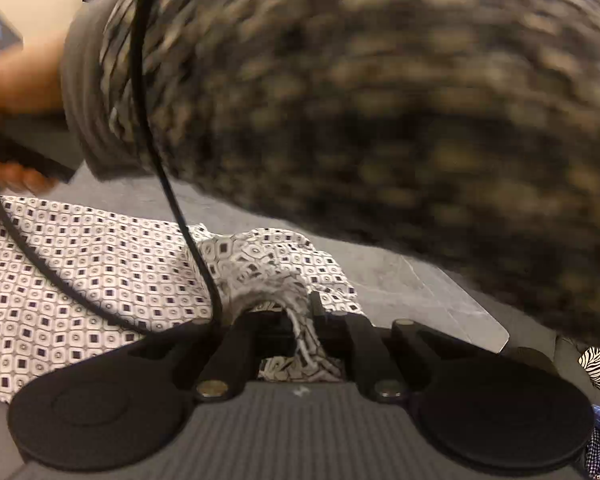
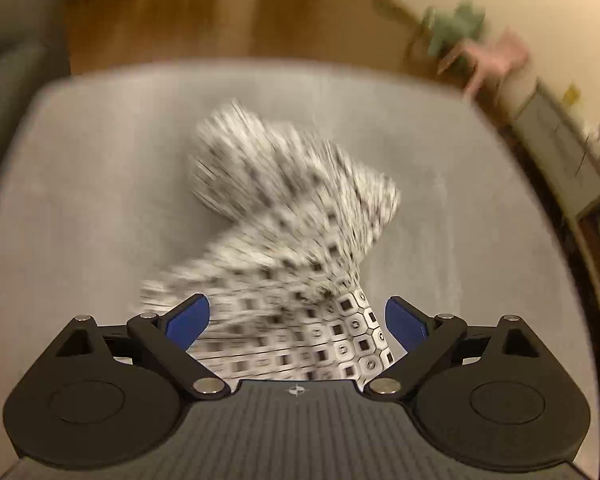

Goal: Fold clothes

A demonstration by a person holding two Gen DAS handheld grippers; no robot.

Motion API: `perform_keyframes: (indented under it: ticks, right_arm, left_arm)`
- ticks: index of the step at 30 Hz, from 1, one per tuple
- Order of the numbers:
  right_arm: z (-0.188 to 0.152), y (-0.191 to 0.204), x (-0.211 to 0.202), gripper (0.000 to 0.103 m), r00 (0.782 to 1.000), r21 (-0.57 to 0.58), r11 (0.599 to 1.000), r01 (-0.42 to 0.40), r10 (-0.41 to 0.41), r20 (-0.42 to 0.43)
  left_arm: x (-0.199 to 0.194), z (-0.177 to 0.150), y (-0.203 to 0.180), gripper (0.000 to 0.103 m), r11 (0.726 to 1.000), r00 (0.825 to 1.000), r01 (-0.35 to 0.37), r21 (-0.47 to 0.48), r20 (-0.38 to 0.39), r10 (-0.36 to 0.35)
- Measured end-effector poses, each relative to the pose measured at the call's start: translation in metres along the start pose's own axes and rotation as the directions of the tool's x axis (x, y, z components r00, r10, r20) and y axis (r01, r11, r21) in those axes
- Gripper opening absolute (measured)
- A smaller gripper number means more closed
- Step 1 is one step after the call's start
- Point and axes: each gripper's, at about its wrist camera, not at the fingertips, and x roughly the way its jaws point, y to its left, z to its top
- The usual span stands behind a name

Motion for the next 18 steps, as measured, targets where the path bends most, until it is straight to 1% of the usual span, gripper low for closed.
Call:
perform_keyframes:
  ticks: [1,2,3,4,5,7,8,9,10,11,12,14,15,17,18]
  right_arm:
    - [-0.001,-0.010,0.012,0.059,0.999,0.029,0.999,-0.023,0.024,-0.023]
    - [-0.002,-0.023,0.013,0.015,0.999,0.075,0.996,-0.051,0.052,-0.013]
    - [-0.004,-0.033,0.007,0.000,0.999,0.093,0.995,-0.032,0.032,0.004]
    - [-0.009,-0.041,-0.006,0.000,0.999,0.102,0.995,-0.010,0.005,0.044]
    - [-0.016,-0.052,-0.024,0.000,0.996,0.135,0.991,0.003,-0.015,0.083]
    - [-0.038,-0.076,-0.073,0.000,0.982,0.221,0.973,0.062,-0.099,0.160]
    - [-0.054,-0.089,-0.103,0.000,0.967,0.276,0.956,0.104,-0.162,0.196]
    - [-0.071,-0.102,-0.135,0.000,0.948,0.342,0.930,0.138,-0.224,0.228]
    - [-0.091,-0.114,-0.168,0.000,0.923,0.422,0.892,0.160,-0.287,0.256]
    - [-0.113,-0.122,-0.198,0.000,0.897,0.496,0.851,0.172,-0.344,0.278]
    - [-0.139,-0.124,-0.222,0.000,0.871,0.560,0.810,0.173,-0.392,0.297]
    - [-0.190,-0.128,-0.270,0.000,0.812,0.679,0.716,0.161,-0.488,0.321]
    - [-0.215,-0.130,-0.293,0.000,0.779,0.733,0.663,0.148,-0.535,0.326]
    - [-0.267,-0.134,-0.341,0.000,0.710,0.828,0.550,0.110,-0.627,0.322]
    - [-0.292,-0.136,-0.365,0.000,0.673,0.868,0.490,0.085,-0.670,0.312]
  left_arm:
    - [-0.002,0.001,0.003,0.004,1.000,1.000,-0.003,0.003,0.004,0.003]
    - [-0.004,0.003,0.007,0.004,1.000,1.000,-0.009,0.001,0.012,0.009]
    - [-0.007,0.006,0.012,0.004,1.000,1.000,-0.015,-0.007,0.025,0.015]
    - [-0.010,0.011,0.017,0.004,1.000,0.999,-0.017,-0.020,0.041,0.018]
    - [-0.014,0.015,0.022,0.004,0.999,0.998,-0.016,-0.031,0.058,0.017]
    - [-0.028,0.027,0.029,0.004,0.999,0.992,-0.030,-0.042,0.122,0.035]
    - [-0.037,0.033,0.032,0.004,0.998,0.986,-0.040,-0.046,0.158,0.047]
    - [-0.051,0.041,0.036,0.004,0.997,0.976,-0.052,-0.052,0.210,0.062]
    - [-0.067,0.049,0.040,0.004,0.996,0.961,-0.066,-0.059,0.266,0.079]
    - [-0.083,0.056,0.046,0.004,0.994,0.941,-0.087,-0.071,0.322,0.105]
    - [-0.100,0.064,0.051,0.004,0.990,0.916,-0.111,-0.086,0.377,0.135]
    - [-0.134,0.079,0.068,0.004,0.978,0.858,-0.147,-0.146,0.473,0.199]
    - [-0.149,0.087,0.074,0.004,0.971,0.830,-0.164,-0.172,0.508,0.230]
    - [-0.173,0.103,0.086,0.004,0.957,0.781,-0.187,-0.222,0.557,0.282]
    - [-0.181,0.114,0.091,0.004,0.947,0.763,-0.202,-0.249,0.567,0.311]
